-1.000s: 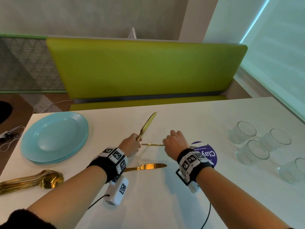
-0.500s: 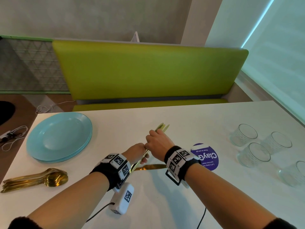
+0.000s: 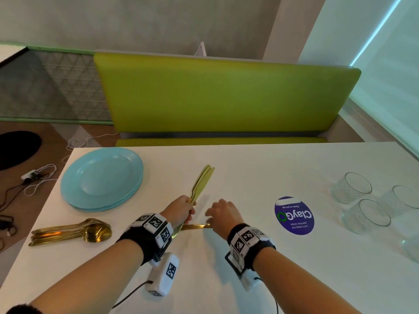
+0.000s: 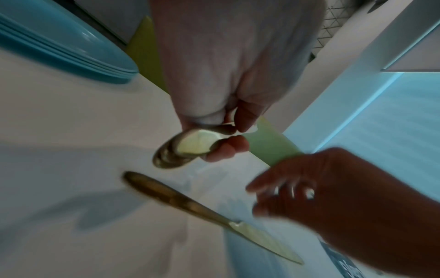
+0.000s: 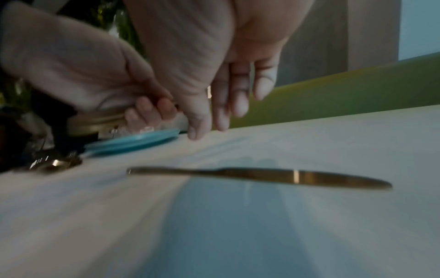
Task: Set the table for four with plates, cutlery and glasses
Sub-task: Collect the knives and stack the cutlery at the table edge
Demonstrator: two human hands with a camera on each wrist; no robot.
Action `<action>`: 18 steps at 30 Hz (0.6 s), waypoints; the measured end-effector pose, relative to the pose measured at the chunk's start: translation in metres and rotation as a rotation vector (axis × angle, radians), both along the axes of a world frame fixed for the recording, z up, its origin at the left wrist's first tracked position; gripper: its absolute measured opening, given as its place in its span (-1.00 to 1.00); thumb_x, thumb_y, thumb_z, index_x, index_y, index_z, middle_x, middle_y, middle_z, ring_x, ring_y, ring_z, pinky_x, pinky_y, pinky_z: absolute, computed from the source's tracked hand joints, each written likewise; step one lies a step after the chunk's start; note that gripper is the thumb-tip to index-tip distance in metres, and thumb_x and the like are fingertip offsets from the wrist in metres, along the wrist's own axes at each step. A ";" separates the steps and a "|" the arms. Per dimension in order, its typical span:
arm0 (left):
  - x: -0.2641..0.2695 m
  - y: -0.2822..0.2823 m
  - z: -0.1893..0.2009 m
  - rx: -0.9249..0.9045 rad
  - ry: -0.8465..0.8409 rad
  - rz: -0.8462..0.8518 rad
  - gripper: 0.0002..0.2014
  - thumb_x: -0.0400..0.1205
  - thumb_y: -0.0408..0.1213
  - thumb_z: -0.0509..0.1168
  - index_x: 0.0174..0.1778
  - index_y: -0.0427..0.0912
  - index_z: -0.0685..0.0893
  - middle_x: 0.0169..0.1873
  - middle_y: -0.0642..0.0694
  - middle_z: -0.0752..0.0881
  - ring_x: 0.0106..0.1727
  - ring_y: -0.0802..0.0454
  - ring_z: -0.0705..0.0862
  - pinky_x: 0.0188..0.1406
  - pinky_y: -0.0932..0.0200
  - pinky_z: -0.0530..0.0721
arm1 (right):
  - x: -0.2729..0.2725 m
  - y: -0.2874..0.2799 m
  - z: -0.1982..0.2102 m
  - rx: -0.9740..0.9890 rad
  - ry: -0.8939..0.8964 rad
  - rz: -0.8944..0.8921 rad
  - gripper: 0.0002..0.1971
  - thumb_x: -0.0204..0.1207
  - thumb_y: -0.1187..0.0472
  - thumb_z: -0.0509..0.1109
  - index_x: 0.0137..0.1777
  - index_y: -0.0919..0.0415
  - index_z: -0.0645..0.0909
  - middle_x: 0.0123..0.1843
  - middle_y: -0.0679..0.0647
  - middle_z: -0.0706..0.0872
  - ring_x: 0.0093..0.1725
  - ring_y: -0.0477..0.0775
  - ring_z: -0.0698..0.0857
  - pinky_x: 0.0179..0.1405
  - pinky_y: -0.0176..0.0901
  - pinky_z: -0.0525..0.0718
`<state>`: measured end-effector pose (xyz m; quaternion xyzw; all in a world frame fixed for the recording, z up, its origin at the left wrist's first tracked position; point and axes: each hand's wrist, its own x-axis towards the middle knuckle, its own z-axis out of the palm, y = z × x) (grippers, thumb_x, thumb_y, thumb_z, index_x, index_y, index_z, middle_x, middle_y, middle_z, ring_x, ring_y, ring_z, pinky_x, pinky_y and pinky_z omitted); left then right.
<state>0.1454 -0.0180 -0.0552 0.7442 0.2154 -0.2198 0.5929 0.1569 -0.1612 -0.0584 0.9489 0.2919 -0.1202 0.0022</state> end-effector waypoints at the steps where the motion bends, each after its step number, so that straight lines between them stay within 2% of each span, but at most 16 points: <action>1: -0.002 0.007 0.000 -0.008 -0.002 0.017 -0.84 0.71 -0.40 -0.01 -0.02 -0.24 0.49 -0.34 -0.09 0.52 -0.42 0.06 0.46 -0.47 0.25 0.42 | -0.005 -0.001 -0.009 -0.055 0.050 0.020 -0.70 0.64 0.12 0.23 0.31 0.11 0.62 0.26 0.08 0.65 0.33 0.14 0.51 0.26 -0.06 0.45; 4: -0.009 0.026 0.003 -0.060 0.006 0.056 -0.82 0.75 -0.36 -0.02 -0.01 -0.26 0.48 -0.35 -0.10 0.50 -0.43 0.06 0.43 -0.45 0.24 0.41 | -0.012 0.005 -0.022 -0.156 0.107 0.045 -0.69 0.66 0.13 0.18 0.33 0.11 0.58 0.28 0.09 0.61 0.36 0.15 0.46 0.28 -0.04 0.46; 10: -0.025 0.044 0.006 -0.118 0.022 0.075 -0.81 0.75 -0.39 0.00 -0.06 -0.25 0.51 -0.37 -0.11 0.51 -0.44 0.06 0.44 -0.47 0.23 0.42 | -0.013 0.017 -0.026 -0.197 0.070 0.049 -0.68 0.68 0.27 0.09 0.27 0.18 0.63 0.21 0.12 0.64 0.29 0.15 0.51 0.21 -0.07 0.50; 15: -0.034 0.052 0.006 -0.134 0.046 0.081 -0.83 0.74 -0.42 0.01 -0.02 -0.28 0.51 -0.37 -0.12 0.51 -0.45 0.06 0.46 -0.53 0.27 0.45 | -0.012 0.025 -0.022 -0.243 0.051 0.036 -0.73 0.65 0.26 0.13 0.20 0.24 0.63 0.18 0.14 0.67 0.26 0.13 0.54 0.12 -0.10 0.55; 18: -0.039 0.054 0.008 -0.126 0.038 0.084 -0.84 0.73 -0.43 0.01 0.01 -0.29 0.51 -0.36 -0.13 0.51 -0.44 0.06 0.47 -0.51 0.28 0.45 | -0.012 0.029 -0.018 -0.273 0.106 0.014 -0.74 0.60 0.21 0.20 0.16 0.26 0.65 0.11 0.17 0.67 0.23 0.14 0.56 0.04 -0.11 0.56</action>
